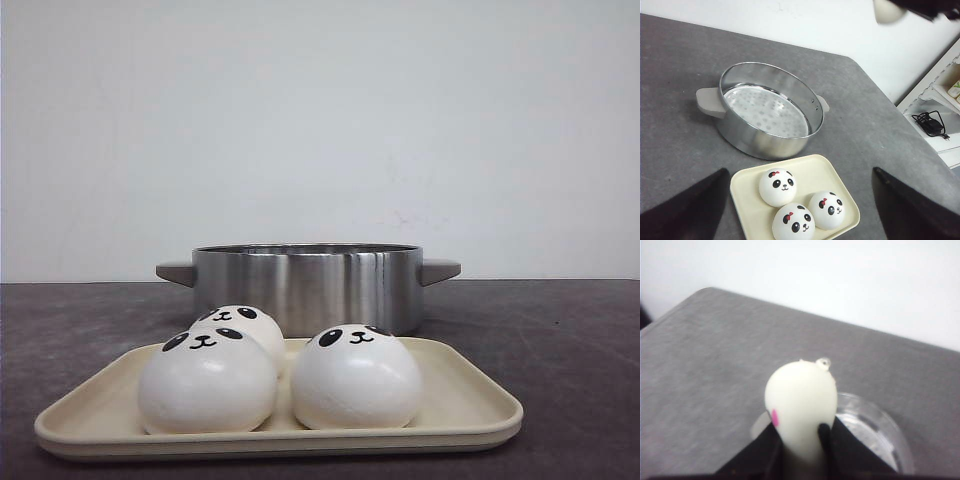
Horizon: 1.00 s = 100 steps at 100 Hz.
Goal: Steam buns
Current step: 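Carry the bun with the right gripper into the steel pot and release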
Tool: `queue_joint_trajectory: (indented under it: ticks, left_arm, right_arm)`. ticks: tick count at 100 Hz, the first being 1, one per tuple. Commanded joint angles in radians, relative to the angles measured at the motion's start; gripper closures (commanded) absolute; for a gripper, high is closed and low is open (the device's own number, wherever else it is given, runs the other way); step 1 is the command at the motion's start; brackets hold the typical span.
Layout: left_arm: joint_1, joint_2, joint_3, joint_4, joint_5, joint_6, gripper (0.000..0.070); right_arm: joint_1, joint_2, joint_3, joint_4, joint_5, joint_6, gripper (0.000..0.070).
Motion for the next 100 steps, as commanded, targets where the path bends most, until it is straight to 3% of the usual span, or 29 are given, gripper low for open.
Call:
queue_joint_trajectory:
  ticks: [1, 45, 58, 74, 79, 92, 100]
  left_arm:
    - [-0.003, 0.000, 0.008, 0.014, 0.002, 0.000, 0.0150]
    - [-0.003, 0.000, 0.008, 0.011, 0.002, 0.000, 0.0150]
    - [-0.003, 0.000, 0.008, 0.006, 0.002, 0.000, 0.0150]
    - [-0.003, 0.000, 0.008, 0.004, 0.002, 0.000, 0.0150]
    - [-0.003, 0.001, 0.008, -0.002, 0.002, 0.000, 0.0150]
    - [-0.003, 0.000, 0.008, -0.029, 0.002, 0.000, 0.0150]
    - [-0.003, 0.000, 0.008, -0.041, 0.002, 0.000, 0.0150]
  right_arm:
    - [-0.011, 0.069, 0.022, 0.012, -0.009, -0.026, 0.0694]
    - [-0.112, 0.493, 0.022, 0.089, 0.020, -0.037, 0.0694]
    - [-0.121, 0.556, 0.022, 0.099, 0.085, -0.047, 0.0694]
    - [-0.133, 0.586, 0.022, 0.092, 0.071, -0.037, 0.0690]
    - [-0.136, 0.586, 0.022, 0.088, 0.072, -0.033, 0.0632]
    - [-0.137, 0.586, 0.022, 0.081, 0.072, -0.024, 0.0329]
    - [-0.139, 0.586, 0.022, 0.063, 0.073, -0.019, 0.0272]
